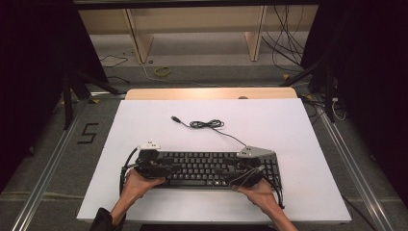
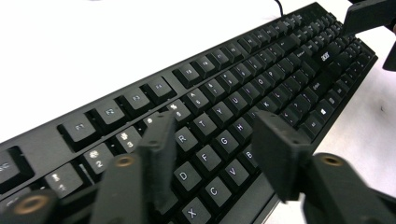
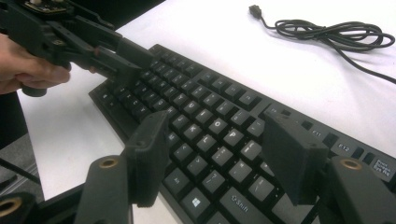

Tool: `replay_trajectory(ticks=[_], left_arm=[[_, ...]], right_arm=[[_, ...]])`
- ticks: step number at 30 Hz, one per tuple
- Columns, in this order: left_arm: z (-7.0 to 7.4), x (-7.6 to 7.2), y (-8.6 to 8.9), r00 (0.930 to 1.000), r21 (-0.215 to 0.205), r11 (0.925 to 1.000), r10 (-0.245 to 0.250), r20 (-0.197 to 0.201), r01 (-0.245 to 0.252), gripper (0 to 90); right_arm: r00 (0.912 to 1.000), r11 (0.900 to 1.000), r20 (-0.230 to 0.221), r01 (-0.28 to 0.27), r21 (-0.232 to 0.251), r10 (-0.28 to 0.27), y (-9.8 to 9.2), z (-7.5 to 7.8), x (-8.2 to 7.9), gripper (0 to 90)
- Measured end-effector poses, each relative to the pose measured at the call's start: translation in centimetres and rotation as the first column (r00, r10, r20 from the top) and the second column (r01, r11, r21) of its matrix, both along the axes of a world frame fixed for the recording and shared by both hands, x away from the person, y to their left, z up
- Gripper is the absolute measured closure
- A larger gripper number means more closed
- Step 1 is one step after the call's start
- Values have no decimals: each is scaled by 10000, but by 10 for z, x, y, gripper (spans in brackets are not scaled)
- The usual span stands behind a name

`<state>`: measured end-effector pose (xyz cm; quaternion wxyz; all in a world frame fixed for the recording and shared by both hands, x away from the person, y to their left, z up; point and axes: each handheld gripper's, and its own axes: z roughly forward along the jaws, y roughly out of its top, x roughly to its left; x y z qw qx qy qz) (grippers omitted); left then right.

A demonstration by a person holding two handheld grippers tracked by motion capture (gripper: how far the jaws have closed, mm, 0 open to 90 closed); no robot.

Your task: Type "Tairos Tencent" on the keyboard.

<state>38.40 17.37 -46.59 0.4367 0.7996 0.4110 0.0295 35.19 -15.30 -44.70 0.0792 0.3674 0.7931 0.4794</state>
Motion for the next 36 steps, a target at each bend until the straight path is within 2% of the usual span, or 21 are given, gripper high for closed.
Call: replay_trajectory(ticks=[8,14,20,36], left_arm=[[-1,5,-7,9998,182,9997,-175,62,174,671],[-3,11,-17,9994,467,9983,-358,30,356,793],[-5,16,-23,9988,743,9961,-484,8,482,880],[-11,20,-29,9991,1168,9923,-408,-143,422,891]], right_arm=[[9999,9999,81,61,79,-62,-4,0,-4,406],[9999,10000,135,39,70,-40,-6,-2,-6,396],[9999,10000,147,64,54,-64,-8,-2,-9,394],[9999,10000,142,38,55,-39,-10,-3,-11,396]])
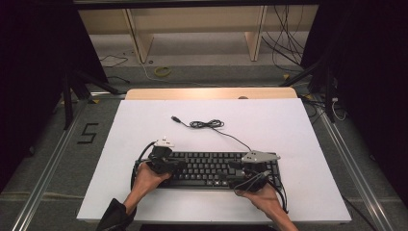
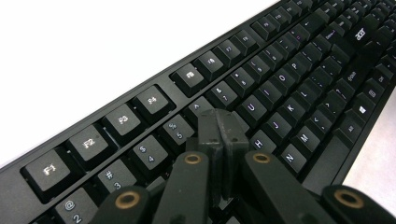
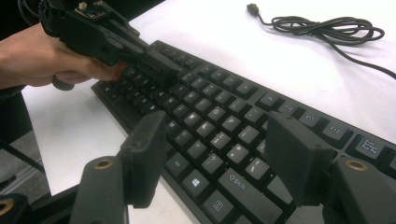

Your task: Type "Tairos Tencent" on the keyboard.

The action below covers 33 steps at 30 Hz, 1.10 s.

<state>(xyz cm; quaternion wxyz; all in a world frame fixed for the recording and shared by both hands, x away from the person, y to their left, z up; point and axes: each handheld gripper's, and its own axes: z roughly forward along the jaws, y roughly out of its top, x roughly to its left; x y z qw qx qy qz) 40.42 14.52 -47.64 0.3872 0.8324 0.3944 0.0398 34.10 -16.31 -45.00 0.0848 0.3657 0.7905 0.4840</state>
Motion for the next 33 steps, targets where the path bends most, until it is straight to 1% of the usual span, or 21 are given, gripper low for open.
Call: replay_trajectory(ticks=[1,2,4,8,11,15,16,20,28,30,33], left_arm=[[-1,0,-1,10000,33,10000,-18,10,18,891],[-2,0,-1,10000,-47,10000,16,-32,-16,892],[-2,0,-1,10000,51,10000,-47,16,47,894],[-1,-1,-2,10000,76,10000,-33,73,32,892],[3,-1,0,10000,-146,9999,-29,81,31,888],[8,-3,1,9999,-518,9986,-114,85,118,812],[9,-3,2,9999,-554,9984,-133,76,137,789],[11,-4,5,9998,-908,9957,-171,45,175,707],[15,-6,10,9999,-1401,9900,-157,-25,152,515],[16,-8,11,9998,-1583,9872,-168,73,178,477],[18,-9,13,9998,-1845,9827,-165,117,184,414]], right_arm=[[10000,10000,-26,-1,-16,1,0,0,0,396],[10000,10000,-29,0,-19,0,0,0,0,396],[10000,10000,-40,-1,-40,1,0,0,0,396],[10000,10000,-26,-3,-58,3,0,-1,0,396],[10000,10000,-15,9,-43,-9,0,-1,0,397],[10000,10000,25,70,-17,-70,-1,0,0,396],[10000,10000,18,75,-4,-75,-1,0,0,395],[9999,9999,52,106,-30,-106,-2,0,0,393],[9999,9999,28,120,-13,-120,-4,0,-1,389],[9999,9999,46,129,-7,-129,-4,0,-1,388],[9999,9999,33,160,-25,-159,-5,0,-1,386]])
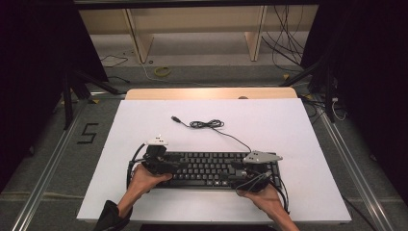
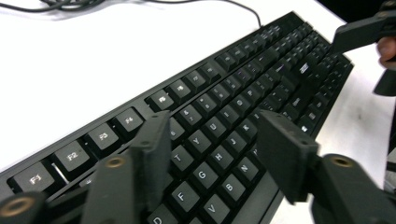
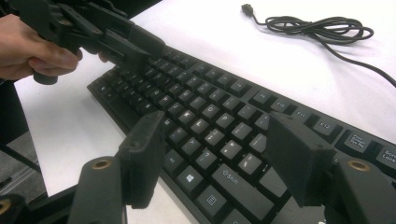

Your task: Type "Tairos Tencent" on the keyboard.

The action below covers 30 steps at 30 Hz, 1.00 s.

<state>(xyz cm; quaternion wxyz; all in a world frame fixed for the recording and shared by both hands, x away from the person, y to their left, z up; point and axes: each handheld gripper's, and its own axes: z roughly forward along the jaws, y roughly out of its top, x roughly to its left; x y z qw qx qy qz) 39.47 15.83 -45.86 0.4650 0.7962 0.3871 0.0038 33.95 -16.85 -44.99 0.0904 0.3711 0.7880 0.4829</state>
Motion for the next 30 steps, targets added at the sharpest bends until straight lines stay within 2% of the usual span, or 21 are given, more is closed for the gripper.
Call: replay_trajectory(ticks=[3,16,30], left_arm=[[1,-3,2,9999,-146,9999,2,155,0,371],[8,-21,14,9979,-957,9954,-10,642,72,296],[7,-37,25,9967,-1411,9900,40,807,75,280]], right_arm=[[10000,10000,36,50,-6,-50,-2,0,0,385],[9995,9997,191,231,94,-233,-12,2,-4,381],[9986,9992,398,330,205,-338,-24,2,-12,377]])
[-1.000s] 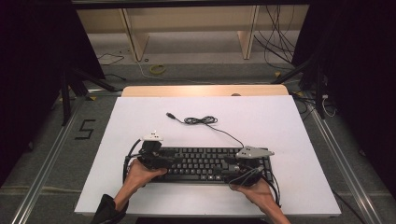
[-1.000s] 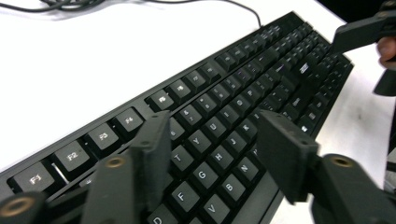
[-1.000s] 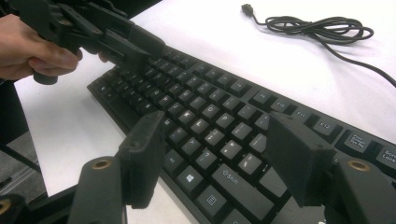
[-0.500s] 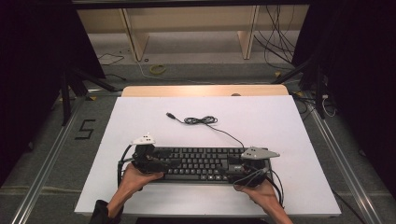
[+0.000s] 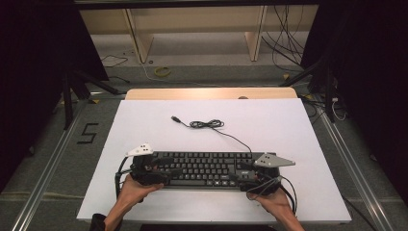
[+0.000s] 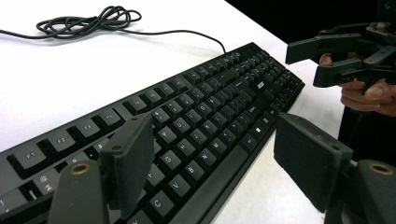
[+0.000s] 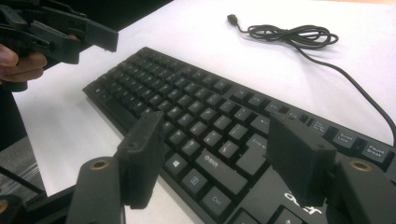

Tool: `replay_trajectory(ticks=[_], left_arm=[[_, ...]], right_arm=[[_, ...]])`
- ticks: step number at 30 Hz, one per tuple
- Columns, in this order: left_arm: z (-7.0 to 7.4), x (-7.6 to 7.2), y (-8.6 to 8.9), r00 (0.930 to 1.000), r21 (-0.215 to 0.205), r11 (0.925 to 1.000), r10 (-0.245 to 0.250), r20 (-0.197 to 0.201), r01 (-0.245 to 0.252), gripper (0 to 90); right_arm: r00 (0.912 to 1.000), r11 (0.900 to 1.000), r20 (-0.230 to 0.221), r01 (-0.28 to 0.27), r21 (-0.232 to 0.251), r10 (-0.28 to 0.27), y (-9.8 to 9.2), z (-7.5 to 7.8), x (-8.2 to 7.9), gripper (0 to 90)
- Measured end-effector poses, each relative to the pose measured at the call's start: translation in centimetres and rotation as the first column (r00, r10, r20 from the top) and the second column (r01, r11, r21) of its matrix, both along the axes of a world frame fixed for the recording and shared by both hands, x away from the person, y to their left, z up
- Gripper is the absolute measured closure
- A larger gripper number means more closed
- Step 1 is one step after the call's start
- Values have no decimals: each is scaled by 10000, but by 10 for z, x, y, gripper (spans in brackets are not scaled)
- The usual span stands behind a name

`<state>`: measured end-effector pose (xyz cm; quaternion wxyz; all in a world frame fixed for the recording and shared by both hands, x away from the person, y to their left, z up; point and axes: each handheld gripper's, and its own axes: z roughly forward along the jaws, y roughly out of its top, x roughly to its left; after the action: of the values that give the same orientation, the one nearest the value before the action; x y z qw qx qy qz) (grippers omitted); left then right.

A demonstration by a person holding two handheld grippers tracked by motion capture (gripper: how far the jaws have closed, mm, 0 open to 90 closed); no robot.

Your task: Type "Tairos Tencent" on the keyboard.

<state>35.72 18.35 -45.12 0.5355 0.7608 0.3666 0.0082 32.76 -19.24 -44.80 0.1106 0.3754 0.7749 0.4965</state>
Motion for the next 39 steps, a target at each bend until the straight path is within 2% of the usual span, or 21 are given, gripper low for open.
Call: replay_trajectory(ticks=[16,29,39], left_arm=[[-6,-12,7,10000,38,10000,39,85,-39,272],[-10,-21,10,9999,-21,10000,87,135,-87,270],[-11,-22,9,9999,67,10000,50,107,-50,267]], right_arm=[[9998,9998,99,165,75,-166,-12,-2,-10,360],[9992,9994,220,331,-47,-330,-21,-6,-18,354],[9983,9985,232,537,-59,-535,-30,-8,-22,349]])
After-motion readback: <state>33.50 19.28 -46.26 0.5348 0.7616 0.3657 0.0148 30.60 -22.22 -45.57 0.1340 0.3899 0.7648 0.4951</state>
